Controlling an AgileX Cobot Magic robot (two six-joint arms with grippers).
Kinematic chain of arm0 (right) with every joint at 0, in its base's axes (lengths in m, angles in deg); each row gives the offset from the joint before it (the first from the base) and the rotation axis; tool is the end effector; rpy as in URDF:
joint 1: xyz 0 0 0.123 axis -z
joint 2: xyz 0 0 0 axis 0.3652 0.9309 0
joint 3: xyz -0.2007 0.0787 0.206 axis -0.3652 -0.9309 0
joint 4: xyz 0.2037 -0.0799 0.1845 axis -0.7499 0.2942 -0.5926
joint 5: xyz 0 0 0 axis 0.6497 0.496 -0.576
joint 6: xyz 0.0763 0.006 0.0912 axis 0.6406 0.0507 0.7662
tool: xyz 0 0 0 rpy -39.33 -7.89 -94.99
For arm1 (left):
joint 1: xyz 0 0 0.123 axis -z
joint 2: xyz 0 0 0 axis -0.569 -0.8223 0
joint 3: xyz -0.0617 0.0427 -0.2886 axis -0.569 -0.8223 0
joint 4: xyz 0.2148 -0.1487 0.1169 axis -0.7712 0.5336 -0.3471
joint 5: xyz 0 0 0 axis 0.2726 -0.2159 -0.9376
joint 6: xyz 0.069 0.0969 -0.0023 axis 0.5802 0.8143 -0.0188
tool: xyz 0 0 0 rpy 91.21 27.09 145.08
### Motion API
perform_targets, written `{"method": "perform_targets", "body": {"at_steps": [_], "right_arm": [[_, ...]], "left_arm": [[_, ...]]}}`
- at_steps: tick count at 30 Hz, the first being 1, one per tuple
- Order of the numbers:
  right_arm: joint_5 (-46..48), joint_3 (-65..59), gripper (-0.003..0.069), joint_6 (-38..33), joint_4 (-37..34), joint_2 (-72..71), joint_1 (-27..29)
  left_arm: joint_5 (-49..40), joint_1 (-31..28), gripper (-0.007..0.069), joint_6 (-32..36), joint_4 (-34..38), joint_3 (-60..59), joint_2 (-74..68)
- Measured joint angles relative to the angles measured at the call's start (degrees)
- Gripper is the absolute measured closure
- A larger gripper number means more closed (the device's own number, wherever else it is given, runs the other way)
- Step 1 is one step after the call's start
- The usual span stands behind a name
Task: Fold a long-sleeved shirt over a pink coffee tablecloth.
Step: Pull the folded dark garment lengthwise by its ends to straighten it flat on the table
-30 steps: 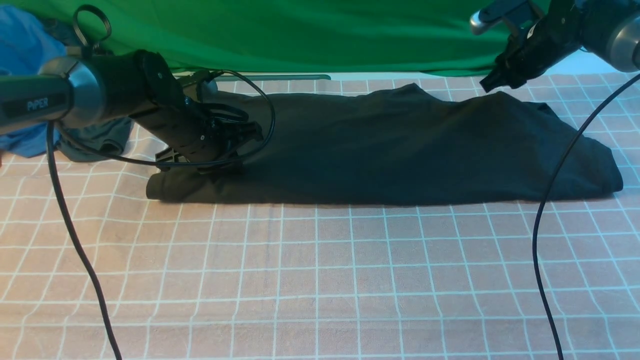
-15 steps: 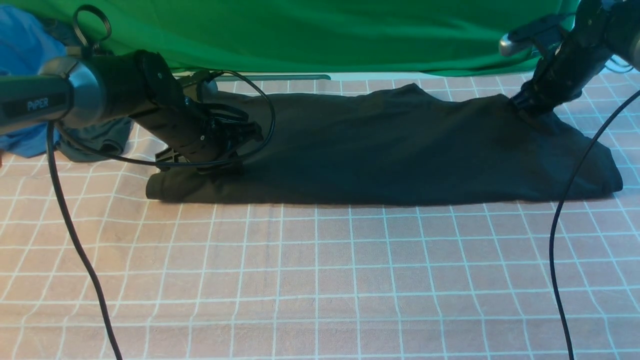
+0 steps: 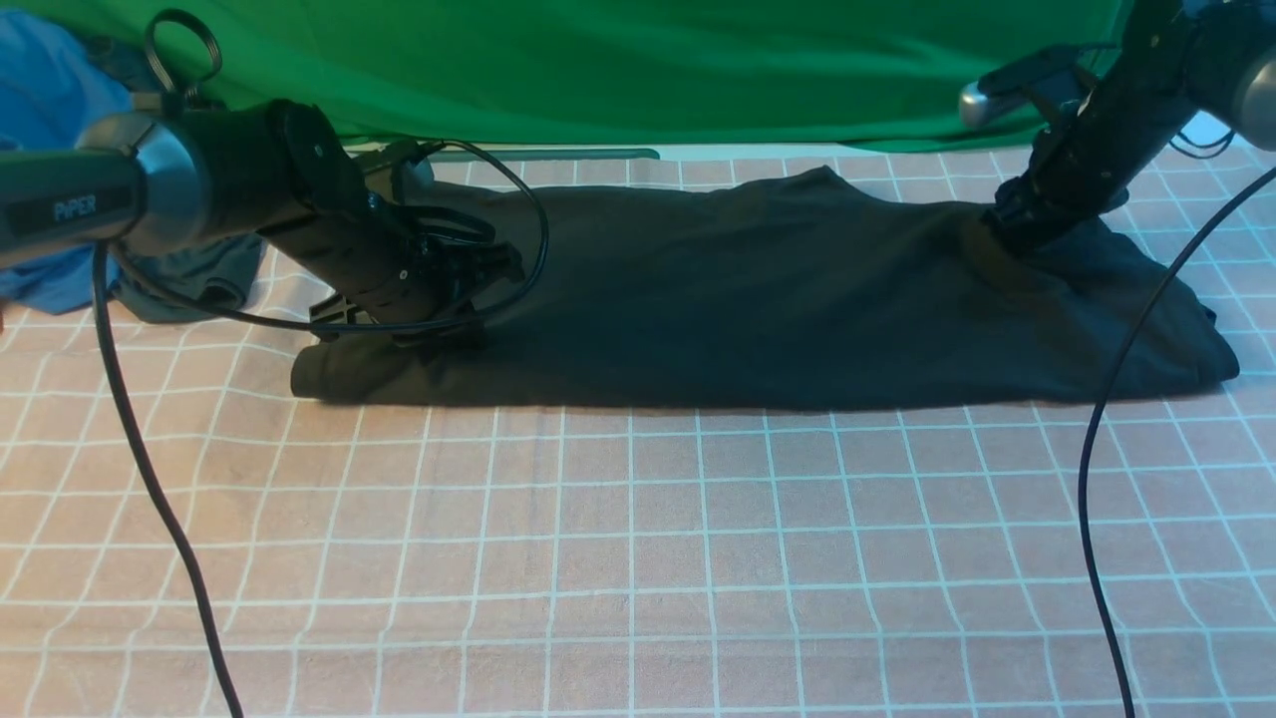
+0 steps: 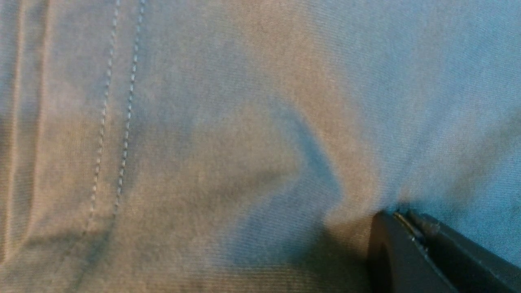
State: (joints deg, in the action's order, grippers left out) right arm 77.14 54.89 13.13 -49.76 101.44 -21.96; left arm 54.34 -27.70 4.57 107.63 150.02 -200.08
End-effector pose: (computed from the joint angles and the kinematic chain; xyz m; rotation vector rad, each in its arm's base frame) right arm 0.5808 0.0124 0.1545 -0.5680 2.6268 -0.0442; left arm 0.4726 -0.0804 0.1384 -0.1960 2.6988 -0.3861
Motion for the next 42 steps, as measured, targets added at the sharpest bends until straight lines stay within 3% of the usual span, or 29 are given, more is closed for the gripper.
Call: {"method": "perform_targets", "body": {"at_steps": [6, 9, 10, 11, 12, 14, 26, 29, 35, 38, 42], "right_arm": [[-1.2, 0.0, 0.0253, -0.5, 0.0, 1.4, -0.2], [-1.4, 0.1, 0.0406, -0.5, -0.2, 1.8, -0.3], [-1.4, 0.1, 0.0515, -0.5, -0.3, 1.9, -0.4], [-1.4, 0.1, 0.0527, -0.5, -0.3, 1.9, -0.4], [-1.0, 0.1, 0.0589, -0.5, -0.3, 1.9, -0.4], [0.3, 0.6, 0.0615, -0.4, -0.3, 1.8, -0.4], [7.9, 2.4, 0.0618, -1.4, -0.3, -3.9, 0.3], [10.0, 2.4, 0.0578, -3.5, -0.3, -3.5, 0.4], [11.1, 2.4, 0.0302, -9.3, 0.1, -1.4, 0.4], [10.0, 2.4, 0.0285, -9.6, 0.6, -0.8, 0.4], [7.3, 2.4, 0.0342, -10.4, 0.9, 0.5, 0.4]], "left_arm": [[0.0, 0.0, 0.0611, 0.0, 0.0, 0.0, 0.0], [0.0, 0.0, 0.0611, 0.0, 0.0, 0.0, 0.0], [0.0, 0.0, 0.0611, 0.0, 0.0, 0.0, 0.0], [0.0, 0.0, 0.0611, 0.0, 0.0, 0.0, 0.0], [0.0, 0.0, 0.0611, 0.0, 0.0, 0.0, 0.0], [0.0, 0.0, 0.0611, 0.0, 0.0, 0.0, 0.0], [0.2, 0.0, 0.0611, 0.0, -0.3, 0.0, 0.0], [0.2, 0.0, 0.0611, 0.0, -0.3, 0.0, 0.0], [0.2, 0.0, 0.0611, 0.1, -0.4, 0.0, 0.0], [0.3, 0.0, 0.0611, 0.1, -0.4, 0.0, 0.0], [0.4, 0.0, 0.0611, 0.1, -0.3, 0.0, 0.0]]}}
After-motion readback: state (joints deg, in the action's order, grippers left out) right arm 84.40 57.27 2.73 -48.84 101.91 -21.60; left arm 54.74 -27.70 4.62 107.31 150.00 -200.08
